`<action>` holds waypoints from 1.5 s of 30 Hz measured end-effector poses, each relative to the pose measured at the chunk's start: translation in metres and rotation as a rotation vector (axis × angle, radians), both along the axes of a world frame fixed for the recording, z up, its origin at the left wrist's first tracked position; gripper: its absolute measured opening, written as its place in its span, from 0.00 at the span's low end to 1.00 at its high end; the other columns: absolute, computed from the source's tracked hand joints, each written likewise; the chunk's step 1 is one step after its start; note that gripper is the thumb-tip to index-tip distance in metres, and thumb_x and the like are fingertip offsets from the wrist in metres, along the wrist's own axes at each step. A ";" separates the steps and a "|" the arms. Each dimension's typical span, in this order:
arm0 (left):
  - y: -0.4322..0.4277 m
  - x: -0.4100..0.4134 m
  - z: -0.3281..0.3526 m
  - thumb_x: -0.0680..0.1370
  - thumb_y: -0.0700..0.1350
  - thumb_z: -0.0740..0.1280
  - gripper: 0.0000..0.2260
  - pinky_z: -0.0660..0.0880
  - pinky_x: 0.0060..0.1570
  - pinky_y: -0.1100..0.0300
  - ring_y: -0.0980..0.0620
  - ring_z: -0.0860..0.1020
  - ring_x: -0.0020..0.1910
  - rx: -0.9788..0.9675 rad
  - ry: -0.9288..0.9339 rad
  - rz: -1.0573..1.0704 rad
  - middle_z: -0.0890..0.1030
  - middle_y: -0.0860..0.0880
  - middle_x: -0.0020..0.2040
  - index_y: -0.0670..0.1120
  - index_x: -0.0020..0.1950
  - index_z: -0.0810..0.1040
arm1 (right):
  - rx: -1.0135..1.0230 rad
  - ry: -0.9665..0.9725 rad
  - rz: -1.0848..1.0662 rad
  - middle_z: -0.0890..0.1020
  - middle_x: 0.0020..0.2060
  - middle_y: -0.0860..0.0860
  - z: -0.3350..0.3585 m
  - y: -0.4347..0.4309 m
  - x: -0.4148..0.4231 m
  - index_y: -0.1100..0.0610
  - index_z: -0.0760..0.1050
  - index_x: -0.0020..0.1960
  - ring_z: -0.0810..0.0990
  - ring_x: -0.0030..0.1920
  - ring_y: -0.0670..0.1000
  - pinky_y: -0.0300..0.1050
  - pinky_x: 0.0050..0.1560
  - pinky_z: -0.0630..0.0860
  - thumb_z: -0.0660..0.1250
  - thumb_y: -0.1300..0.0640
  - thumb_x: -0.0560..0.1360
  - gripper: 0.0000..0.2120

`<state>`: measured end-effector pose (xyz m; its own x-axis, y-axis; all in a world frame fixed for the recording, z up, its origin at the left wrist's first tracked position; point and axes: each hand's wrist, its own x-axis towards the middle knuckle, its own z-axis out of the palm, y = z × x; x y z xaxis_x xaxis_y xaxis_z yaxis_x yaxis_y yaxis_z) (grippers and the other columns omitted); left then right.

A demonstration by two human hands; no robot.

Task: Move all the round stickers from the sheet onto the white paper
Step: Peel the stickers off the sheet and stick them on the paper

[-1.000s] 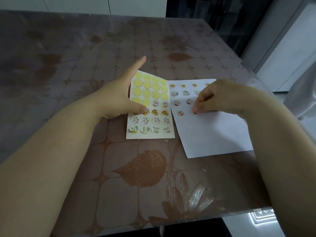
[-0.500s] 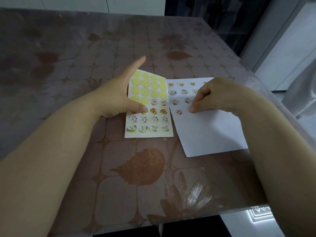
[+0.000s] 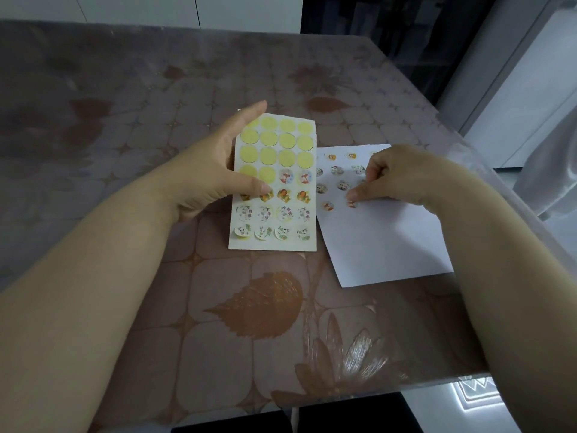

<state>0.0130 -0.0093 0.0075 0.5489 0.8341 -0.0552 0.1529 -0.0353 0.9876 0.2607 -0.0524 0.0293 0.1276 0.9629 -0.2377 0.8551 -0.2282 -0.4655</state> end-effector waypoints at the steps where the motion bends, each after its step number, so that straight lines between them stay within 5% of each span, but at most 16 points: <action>1: 0.000 0.000 -0.001 0.68 0.27 0.69 0.43 0.79 0.50 0.58 0.53 0.80 0.57 -0.007 0.000 -0.003 0.76 0.54 0.64 0.59 0.74 0.58 | 0.010 0.013 0.001 0.73 0.31 0.47 -0.001 0.000 0.000 0.55 0.72 0.34 0.69 0.32 0.47 0.41 0.32 0.63 0.77 0.48 0.63 0.16; 8: 0.004 0.000 -0.004 0.70 0.26 0.68 0.42 0.79 0.54 0.55 0.52 0.80 0.58 -0.014 -0.003 0.011 0.77 0.52 0.64 0.57 0.75 0.57 | 0.248 0.175 0.181 0.75 0.28 0.47 -0.002 -0.003 -0.025 0.52 0.75 0.41 0.68 0.24 0.41 0.35 0.29 0.67 0.73 0.48 0.68 0.09; 16: 0.003 0.003 -0.006 0.71 0.25 0.66 0.41 0.79 0.52 0.57 0.52 0.81 0.56 -0.017 -0.023 0.009 0.78 0.51 0.63 0.56 0.75 0.57 | 0.563 0.117 0.303 0.72 0.39 0.42 -0.022 0.001 -0.051 0.48 0.78 0.54 0.71 0.35 0.41 0.26 0.38 0.67 0.70 0.49 0.71 0.11; 24: 0.002 0.004 -0.006 0.69 0.26 0.68 0.42 0.78 0.56 0.55 0.52 0.80 0.57 -0.010 0.011 -0.007 0.78 0.52 0.63 0.58 0.74 0.59 | 0.659 0.171 0.335 0.72 0.39 0.41 -0.026 0.001 -0.059 0.52 0.83 0.45 0.70 0.39 0.31 0.25 0.40 0.67 0.74 0.57 0.69 0.05; 28: 0.000 0.006 -0.006 0.65 0.34 0.74 0.43 0.75 0.61 0.51 0.52 0.78 0.60 0.038 0.073 0.013 0.73 0.51 0.68 0.62 0.72 0.61 | 0.660 0.179 0.381 0.74 0.38 0.40 -0.025 0.000 -0.058 0.52 0.82 0.41 0.72 0.39 0.34 0.25 0.41 0.67 0.74 0.59 0.68 0.04; 33: 0.000 0.006 -0.006 0.68 0.29 0.72 0.42 0.76 0.60 0.51 0.53 0.79 0.58 0.042 0.084 0.034 0.74 0.52 0.67 0.61 0.73 0.60 | 0.556 0.277 0.332 0.76 0.32 0.31 -0.023 -0.001 -0.055 0.48 0.80 0.38 0.73 0.41 0.38 0.27 0.36 0.71 0.74 0.56 0.68 0.05; 41: 0.000 0.005 -0.005 0.69 0.28 0.70 0.42 0.79 0.52 0.59 0.55 0.81 0.55 0.021 0.074 0.040 0.76 0.54 0.64 0.60 0.73 0.60 | 0.401 0.288 0.199 0.79 0.28 0.34 0.006 -0.006 -0.024 0.49 0.81 0.40 0.74 0.28 0.35 0.24 0.28 0.65 0.73 0.52 0.69 0.02; 45: 0.000 0.004 -0.005 0.69 0.27 0.69 0.41 0.79 0.50 0.61 0.56 0.81 0.54 0.015 0.053 0.052 0.77 0.56 0.62 0.59 0.73 0.61 | 0.114 0.110 0.113 0.84 0.39 0.43 0.018 -0.008 0.021 0.47 0.82 0.39 0.80 0.47 0.43 0.34 0.46 0.69 0.75 0.49 0.64 0.05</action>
